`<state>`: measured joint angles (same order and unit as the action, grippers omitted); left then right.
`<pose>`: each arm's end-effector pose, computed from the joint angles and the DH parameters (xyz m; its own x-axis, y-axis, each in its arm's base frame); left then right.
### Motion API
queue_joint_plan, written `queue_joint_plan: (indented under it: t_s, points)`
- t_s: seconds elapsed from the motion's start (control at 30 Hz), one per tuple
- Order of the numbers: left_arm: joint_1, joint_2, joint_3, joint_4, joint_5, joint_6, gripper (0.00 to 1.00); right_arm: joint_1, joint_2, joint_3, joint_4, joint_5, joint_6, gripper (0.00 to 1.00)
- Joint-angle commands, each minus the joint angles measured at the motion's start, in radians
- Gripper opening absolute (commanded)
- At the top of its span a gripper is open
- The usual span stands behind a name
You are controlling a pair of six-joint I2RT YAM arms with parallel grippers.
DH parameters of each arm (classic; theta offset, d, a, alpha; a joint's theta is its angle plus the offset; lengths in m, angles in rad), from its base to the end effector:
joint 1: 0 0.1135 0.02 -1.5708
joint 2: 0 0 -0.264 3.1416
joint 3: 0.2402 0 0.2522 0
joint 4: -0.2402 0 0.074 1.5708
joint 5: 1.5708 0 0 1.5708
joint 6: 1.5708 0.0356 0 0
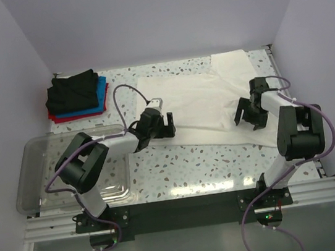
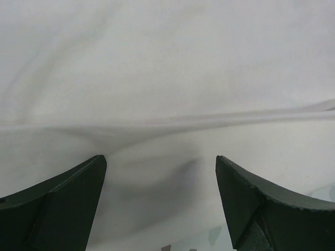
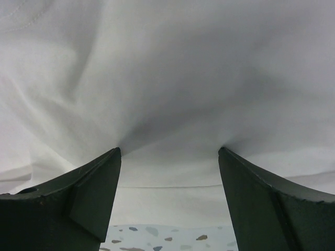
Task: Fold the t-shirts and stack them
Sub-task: Fold the tshirt
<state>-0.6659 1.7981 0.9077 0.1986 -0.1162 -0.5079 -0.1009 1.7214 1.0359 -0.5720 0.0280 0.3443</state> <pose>0.2891 -0.2219 0.1483 -0.7026 -0.0623 -0.7089 0.2308 0.9223 -0.3099 0.3193 -0.0333 0.1616 -0.8540 0.4256 -0.2991 0.4223 0.9030 0.0790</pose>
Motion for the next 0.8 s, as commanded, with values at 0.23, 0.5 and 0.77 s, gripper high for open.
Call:
queue_joint_plan:
  t_s: [0.23, 0.5, 0.77]
  points:
    - [-0.058, -0.144, -0.216, -0.134, -0.010, -0.142, 0.91, -0.008, -0.117, -0.171, -0.227, -0.020, 0.079, 0.80]
    - [-0.058, -0.313, -0.092, -0.304, -0.051, -0.123, 0.93, -0.008, -0.163, 0.108, -0.350, -0.008, 0.035, 0.80]
    - [0.018, -0.140, 0.141, -0.314, -0.073, -0.026, 0.94, -0.008, 0.003, 0.345, -0.290, 0.012, -0.013, 0.80]
